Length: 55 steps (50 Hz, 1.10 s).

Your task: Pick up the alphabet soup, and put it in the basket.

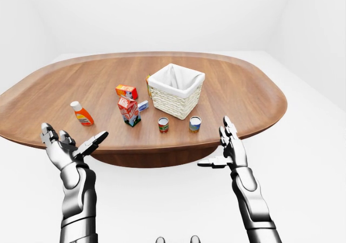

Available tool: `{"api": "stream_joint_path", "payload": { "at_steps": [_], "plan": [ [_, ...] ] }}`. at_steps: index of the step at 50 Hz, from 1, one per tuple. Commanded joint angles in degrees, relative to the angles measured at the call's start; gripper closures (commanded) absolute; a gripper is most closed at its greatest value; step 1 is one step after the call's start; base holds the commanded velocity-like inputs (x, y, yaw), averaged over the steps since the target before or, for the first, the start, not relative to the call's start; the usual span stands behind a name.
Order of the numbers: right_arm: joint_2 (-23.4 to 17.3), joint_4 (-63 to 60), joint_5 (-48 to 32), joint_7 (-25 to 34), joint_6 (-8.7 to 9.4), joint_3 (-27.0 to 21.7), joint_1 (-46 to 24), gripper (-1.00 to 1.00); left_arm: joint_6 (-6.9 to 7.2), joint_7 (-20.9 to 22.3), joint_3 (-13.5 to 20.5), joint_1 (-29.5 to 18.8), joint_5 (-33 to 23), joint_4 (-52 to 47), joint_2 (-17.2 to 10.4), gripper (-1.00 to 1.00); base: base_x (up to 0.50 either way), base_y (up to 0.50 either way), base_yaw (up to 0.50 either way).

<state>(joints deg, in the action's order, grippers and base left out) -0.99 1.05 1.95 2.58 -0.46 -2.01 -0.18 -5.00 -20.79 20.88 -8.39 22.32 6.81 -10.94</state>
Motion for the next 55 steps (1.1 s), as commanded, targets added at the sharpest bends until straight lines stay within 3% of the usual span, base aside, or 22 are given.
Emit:
{"api": "stream_joint_path", "payload": {
  "at_steps": [1, 3, 19, 22, 55],
  "plan": [
    [0.14, -0.98, -0.37, -0.27, 0.87, 0.25, 0.33, -1.0, 0.0, -0.11, 0.03, 0.14, -0.05, -0.24, -0.02, -1.0, 0.0, 0.0, 0.0],
    [-0.03, 0.01, -0.69, -0.18, 0.1, 0.19, 0.04, -1.0, 0.0, -0.09, -0.01, -0.07, -0.18, 0.25, -0.03, -1.0, 0.0, 0.0, 0.0],
    [0.16, -1.03, -0.59, 0.36, 0.91, 0.35, 0.43, -1.0, 0.0, 0.08, -0.02, -0.04, -0.38, 0.07, 0.01, -1.0, 0.1, 0.0, 0.0],
    [-0.02, 0.3, -0.34, 0.51, 0.14, 0.0, -0.07, -1.0, 0.0, 0.13, -0.06, -0.01, -0.34, 0.04, 0.0, -1.0, 0.16, 0.0, 0.0],
    [-0.03, 0.54, -0.02, 0.44, 0.2, -0.06, -0.1, -1.0, 0.0, 0.19, 0.09, 0.3, -0.75, -0.4, 0.2, -1.0, 0.13, 0.0, 0.0]
  ]
}}
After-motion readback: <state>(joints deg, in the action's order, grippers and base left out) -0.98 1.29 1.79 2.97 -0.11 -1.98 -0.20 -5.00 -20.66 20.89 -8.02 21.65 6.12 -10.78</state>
